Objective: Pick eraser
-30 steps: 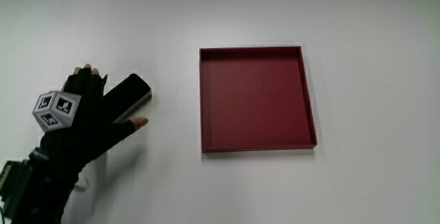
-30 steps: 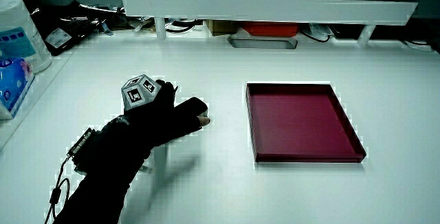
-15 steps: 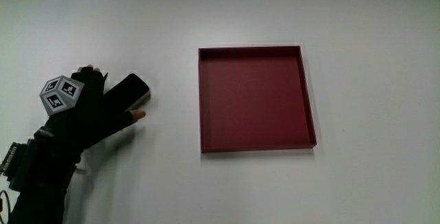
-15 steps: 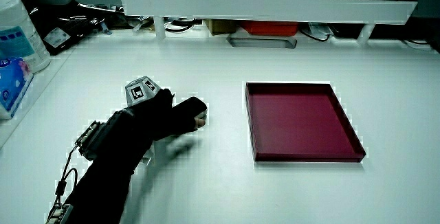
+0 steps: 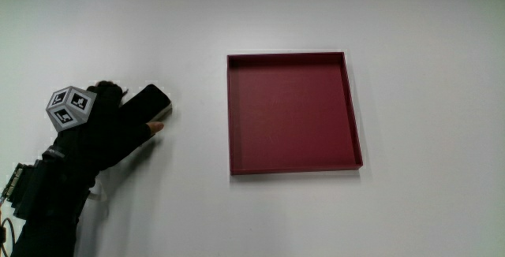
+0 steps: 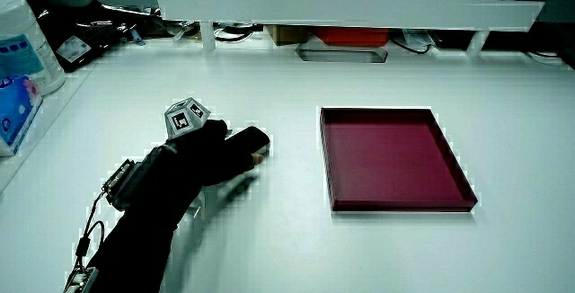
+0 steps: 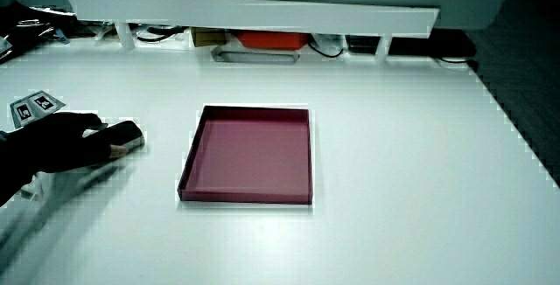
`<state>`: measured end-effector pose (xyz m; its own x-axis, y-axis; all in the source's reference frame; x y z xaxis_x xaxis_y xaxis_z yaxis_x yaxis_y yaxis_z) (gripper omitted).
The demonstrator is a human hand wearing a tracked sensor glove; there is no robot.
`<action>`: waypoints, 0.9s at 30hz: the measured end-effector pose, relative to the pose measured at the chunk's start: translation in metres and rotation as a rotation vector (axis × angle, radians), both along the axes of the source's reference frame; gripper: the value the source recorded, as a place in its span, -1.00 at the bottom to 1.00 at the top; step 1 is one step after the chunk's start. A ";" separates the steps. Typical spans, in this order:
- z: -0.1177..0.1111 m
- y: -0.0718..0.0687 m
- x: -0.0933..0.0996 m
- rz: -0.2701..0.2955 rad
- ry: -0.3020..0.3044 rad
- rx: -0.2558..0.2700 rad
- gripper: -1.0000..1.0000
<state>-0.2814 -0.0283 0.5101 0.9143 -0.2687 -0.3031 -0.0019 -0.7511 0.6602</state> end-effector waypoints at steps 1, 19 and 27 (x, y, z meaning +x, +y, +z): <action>0.002 0.000 0.000 0.003 0.000 -0.001 0.45; 0.002 0.007 0.001 0.007 -0.026 0.100 1.00; -0.029 0.004 0.026 0.063 0.063 0.190 1.00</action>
<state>-0.2552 -0.0247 0.4808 0.9051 -0.1446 -0.3998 0.0855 -0.8592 0.5044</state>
